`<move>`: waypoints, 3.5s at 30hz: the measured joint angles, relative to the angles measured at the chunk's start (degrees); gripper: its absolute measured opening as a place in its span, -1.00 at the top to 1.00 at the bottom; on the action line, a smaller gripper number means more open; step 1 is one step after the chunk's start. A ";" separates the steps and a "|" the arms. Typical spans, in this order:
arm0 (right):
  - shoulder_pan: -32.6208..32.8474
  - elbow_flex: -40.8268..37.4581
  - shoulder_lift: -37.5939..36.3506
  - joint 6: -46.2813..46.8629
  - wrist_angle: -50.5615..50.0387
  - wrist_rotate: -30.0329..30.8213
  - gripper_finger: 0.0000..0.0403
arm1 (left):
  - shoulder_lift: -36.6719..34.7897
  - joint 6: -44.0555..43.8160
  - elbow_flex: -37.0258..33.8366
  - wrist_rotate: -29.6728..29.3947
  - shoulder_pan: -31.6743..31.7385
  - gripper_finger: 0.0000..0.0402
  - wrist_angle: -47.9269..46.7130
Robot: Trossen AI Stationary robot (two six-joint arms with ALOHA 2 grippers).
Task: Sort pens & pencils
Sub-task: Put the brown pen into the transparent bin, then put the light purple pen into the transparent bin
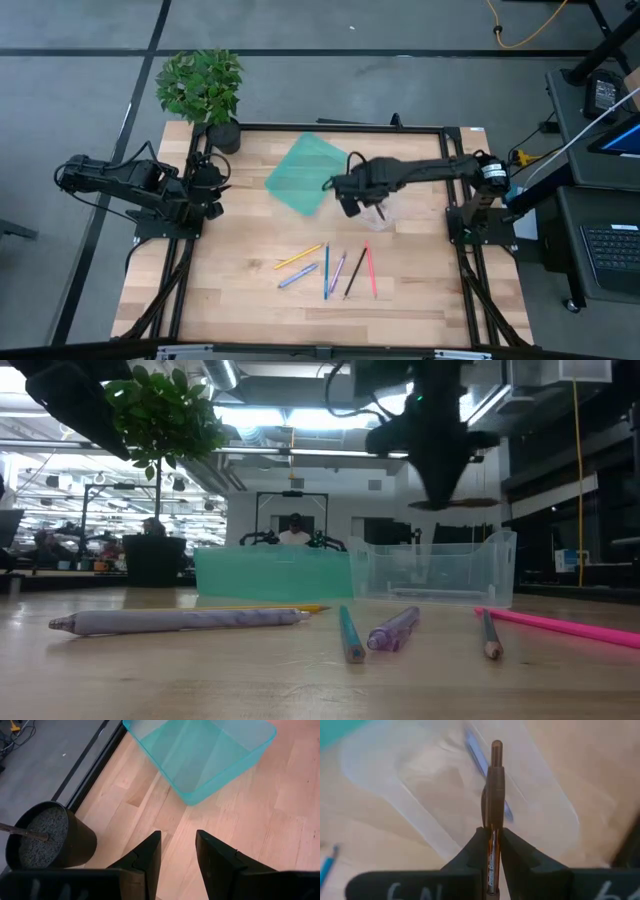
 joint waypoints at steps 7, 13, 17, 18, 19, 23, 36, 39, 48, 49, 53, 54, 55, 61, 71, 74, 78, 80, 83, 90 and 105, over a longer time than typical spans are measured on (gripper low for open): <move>-3.83 -1.86 -0.04 -8.04 5.97 -0.03 0.79 | 0.01 0.00 0.00 0.00 -0.01 0.43 0.00; -3.80 -8.63 -0.04 -9.72 12.62 -2.42 0.78 | 0.00 -0.20 0.00 -0.01 -0.01 0.43 0.01; -3.85 -12.76 -0.04 -9.73 16.58 -3.71 0.78 | 0.01 -0.20 0.00 -0.01 0.00 0.43 0.07; -3.89 -13.54 -0.04 -9.85 17.88 -3.86 0.78 | 0.01 -0.22 0.00 -0.01 -0.01 0.43 0.07; -3.90 -14.28 -0.04 -10.00 19.81 -4.38 0.78 | 0.01 -0.21 0.00 0.00 -0.01 0.43 0.09; -3.90 -16.82 -0.04 -11.48 24.90 -6.05 0.78 | 0.01 -0.22 0.00 -0.01 0.01 0.43 0.11; -3.92 -16.23 -0.04 -13.92 27.73 -6.19 0.43 | 0.01 -0.22 0.00 0.01 -0.01 0.43 0.11; -3.94 -15.16 -0.04 -14.01 27.45 -6.19 0.39 | 0.01 -0.22 0.00 0.01 -0.01 0.43 0.11; 0.25 -3.49 -0.04 -10.01 20.29 -10.47 0.45 | 0.01 -0.22 0.00 0.02 -0.01 0.43 0.11; 2.01 -2.05 -0.04 -9.14 20.37 -10.68 0.46 | 0.01 -0.22 0.00 0.01 -0.01 0.43 0.11; 9.78 0.01 0.29 -1.84 21.40 -9.15 0.46 | 0.01 -0.22 0.00 0.04 0.01 0.43 0.09; 11.68 0.01 0.78 0.34 21.68 -8.72 0.46 | 0.01 -0.22 0.00 0.03 -0.01 0.43 0.11; 13.48 0.01 1.57 2.45 21.70 -8.44 0.46 | 0.01 -0.22 0.00 0.04 0.00 0.43 0.09; 20.45 -0.04 9.20 12.45 27.01 -11.15 0.46 | 0.01 -0.22 0.00 0.04 -0.01 0.43 0.11; 19.75 -0.10 16.06 16.38 31.46 -20.79 0.46 | 0.01 -0.22 0.00 0.04 -0.01 0.43 0.15; 19.42 -0.10 16.15 17.74 31.28 -20.82 0.46 | 0.01 -0.22 0.00 0.04 -0.01 0.43 0.15; 19.12 -0.10 16.15 20.15 30.83 -20.94 0.46 | 0.01 -0.22 0.00 0.04 -0.01 0.43 0.15; 18.84 -0.10 16.15 20.60 30.81 -20.98 0.46 | 0.01 -0.22 0.00 0.04 0.01 0.43 0.15; 18.33 -0.10 16.15 21.72 30.71 -20.94 0.46 | 0.01 -0.22 0.00 0.04 0.01 0.43 0.15; 17.87 -0.71 16.15 23.92 28.96 -20.82 0.46 | 0.01 -0.22 0.00 0.04 -0.01 0.43 0.15; 17.88 -0.71 16.52 27.76 28.25 -19.21 0.46 | 0.01 -0.22 0.00 0.04 0.01 0.43 0.15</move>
